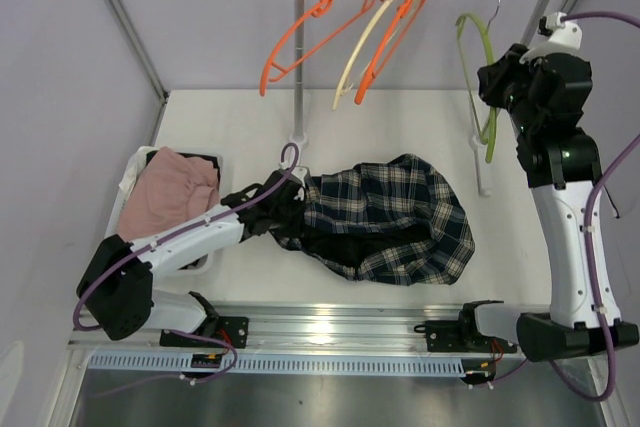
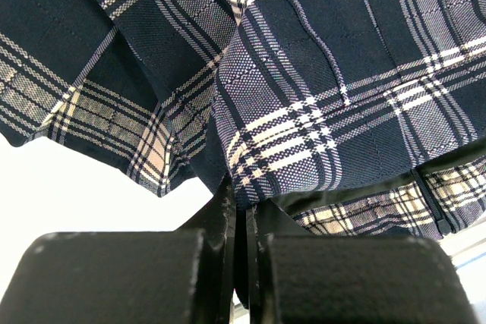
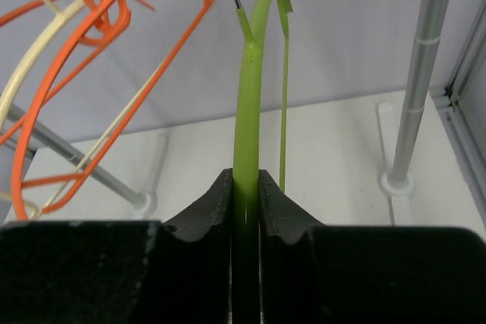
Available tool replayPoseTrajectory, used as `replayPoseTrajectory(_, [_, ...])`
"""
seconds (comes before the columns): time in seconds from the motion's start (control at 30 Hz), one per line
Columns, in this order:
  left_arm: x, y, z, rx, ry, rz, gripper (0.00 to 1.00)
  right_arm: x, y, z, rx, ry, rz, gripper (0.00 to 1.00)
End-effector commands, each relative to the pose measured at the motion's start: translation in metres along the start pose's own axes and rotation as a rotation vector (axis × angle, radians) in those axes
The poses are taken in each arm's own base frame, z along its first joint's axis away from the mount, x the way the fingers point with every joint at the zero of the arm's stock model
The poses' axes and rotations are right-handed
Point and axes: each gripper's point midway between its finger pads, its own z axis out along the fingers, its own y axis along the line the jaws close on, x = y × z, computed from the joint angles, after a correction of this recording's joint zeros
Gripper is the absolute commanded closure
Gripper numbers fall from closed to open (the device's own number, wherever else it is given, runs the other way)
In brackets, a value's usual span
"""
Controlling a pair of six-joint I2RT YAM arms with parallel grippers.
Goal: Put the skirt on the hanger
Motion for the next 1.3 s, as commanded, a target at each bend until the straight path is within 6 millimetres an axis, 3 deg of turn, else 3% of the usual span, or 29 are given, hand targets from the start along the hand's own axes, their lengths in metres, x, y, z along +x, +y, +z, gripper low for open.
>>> replayPoseTrajectory(0.0, [-0.021, -0.011, -0.003, 0.029, -0.05, 0.017, 1.0, -0.002, 0.015, -0.032, -0.088, -0.003, 0.055, 1.0])
replayPoseTrajectory(0.2, [-0.024, -0.01, -0.001, 0.013, -0.057, 0.009, 1.0, 0.042, 0.028, -0.082, -0.201, 0.122, 0.098, 1.0])
replayPoseTrajectory(0.3, [-0.026, -0.006, 0.001, -0.002, -0.053, -0.002, 1.0, 0.08, 0.05, -0.114, -0.336, 0.249, 0.147, 1.0])
replayPoseTrajectory(0.33, [-0.026, -0.005, 0.002, -0.005, -0.05, -0.008, 1.0, 0.102, 0.055, -0.12, -0.369, 0.311, 0.16, 1.0])
replayPoseTrajectory(0.47, [-0.032, 0.002, 0.006, -0.023, -0.048, -0.03, 1.0, 0.141, 0.074, -0.167, -0.489, 0.41, 0.185, 1.0])
replayPoseTrajectory(0.63, [-0.041, 0.012, 0.017, -0.045, -0.022, -0.067, 1.0, 0.172, 0.107, -0.213, -0.68, 0.516, 0.234, 1.0])
replayPoseTrajectory(0.87, [-0.053, 0.019, 0.033, -0.062, 0.0, -0.108, 0.99, 0.185, 0.112, -0.237, -0.737, 0.578, 0.218, 1.0])
replayPoseTrajectory(1.27, [-0.058, 0.012, 0.033, -0.038, 0.012, -0.123, 0.98, 0.226, 0.101, -0.235, -0.705, 0.673, 0.136, 1.0])
